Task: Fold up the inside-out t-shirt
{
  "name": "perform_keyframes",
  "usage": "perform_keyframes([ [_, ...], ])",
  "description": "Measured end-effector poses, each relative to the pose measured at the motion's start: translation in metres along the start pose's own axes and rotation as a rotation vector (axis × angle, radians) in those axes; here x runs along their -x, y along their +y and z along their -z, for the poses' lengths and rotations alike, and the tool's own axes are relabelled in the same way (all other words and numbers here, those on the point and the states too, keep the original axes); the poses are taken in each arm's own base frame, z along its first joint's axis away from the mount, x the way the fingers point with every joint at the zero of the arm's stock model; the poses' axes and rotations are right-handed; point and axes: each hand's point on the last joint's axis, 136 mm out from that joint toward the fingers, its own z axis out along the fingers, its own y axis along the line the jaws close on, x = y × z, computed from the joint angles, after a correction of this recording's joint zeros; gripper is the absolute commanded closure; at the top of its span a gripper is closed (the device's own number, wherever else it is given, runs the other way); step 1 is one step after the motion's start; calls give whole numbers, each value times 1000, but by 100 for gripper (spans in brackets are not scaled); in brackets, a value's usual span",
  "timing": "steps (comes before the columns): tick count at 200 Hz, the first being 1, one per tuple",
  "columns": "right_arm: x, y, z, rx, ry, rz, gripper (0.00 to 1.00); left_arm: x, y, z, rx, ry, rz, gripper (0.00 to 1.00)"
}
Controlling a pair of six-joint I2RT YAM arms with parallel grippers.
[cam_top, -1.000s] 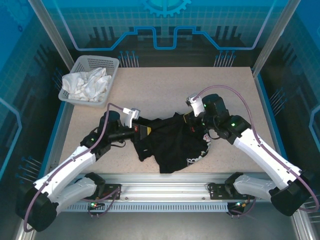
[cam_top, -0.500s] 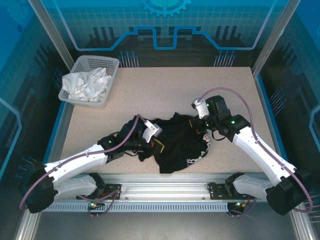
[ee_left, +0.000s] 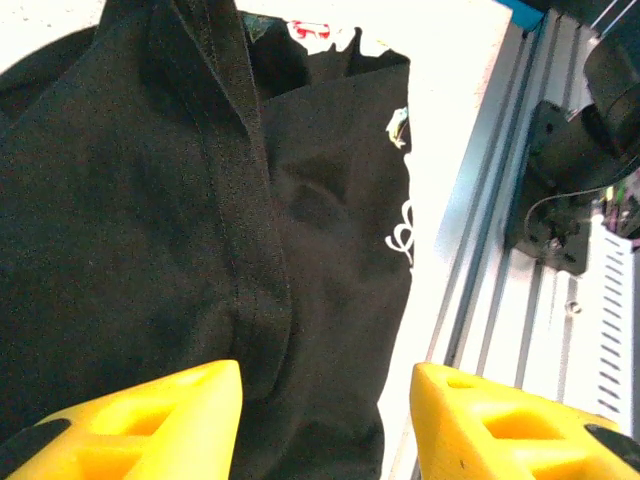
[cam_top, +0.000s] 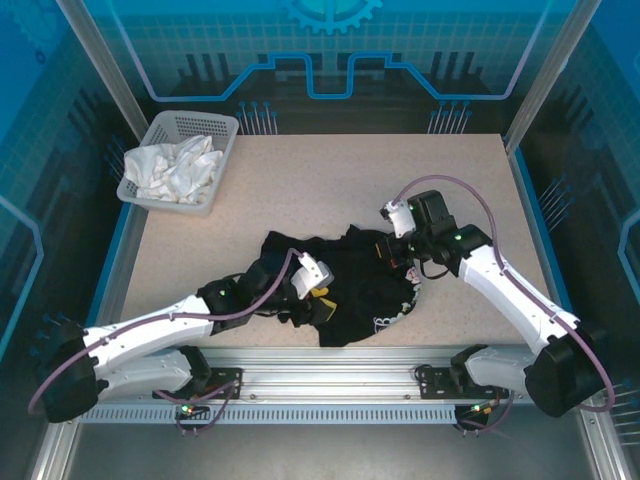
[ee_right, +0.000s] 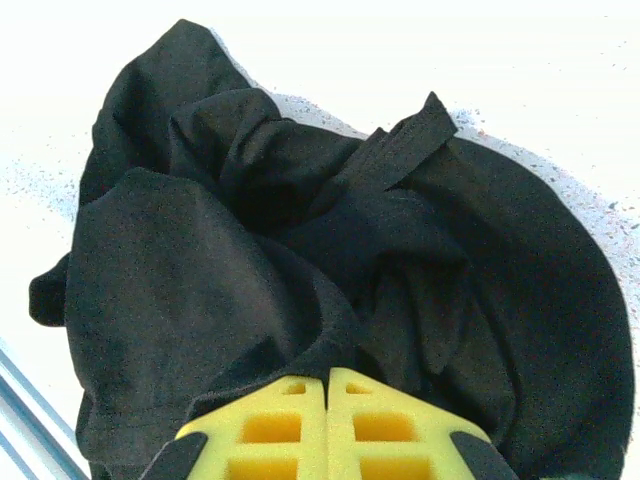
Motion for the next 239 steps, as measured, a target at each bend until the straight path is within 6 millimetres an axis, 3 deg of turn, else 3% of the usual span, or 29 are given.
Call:
perform_keyframes([
  [88, 4, 0, -4, 37, -8, -13, 100, -44, 19, -19, 108, 56, -532, 47],
  [145, 8, 2, -7, 70, -16, -19, 100, -42, 32, -31, 175, 69, -795, 50],
  [239, 4, -2, -10, 91, -19, -39, 100, -48, 35, -45, 179, 97, -994, 52],
])
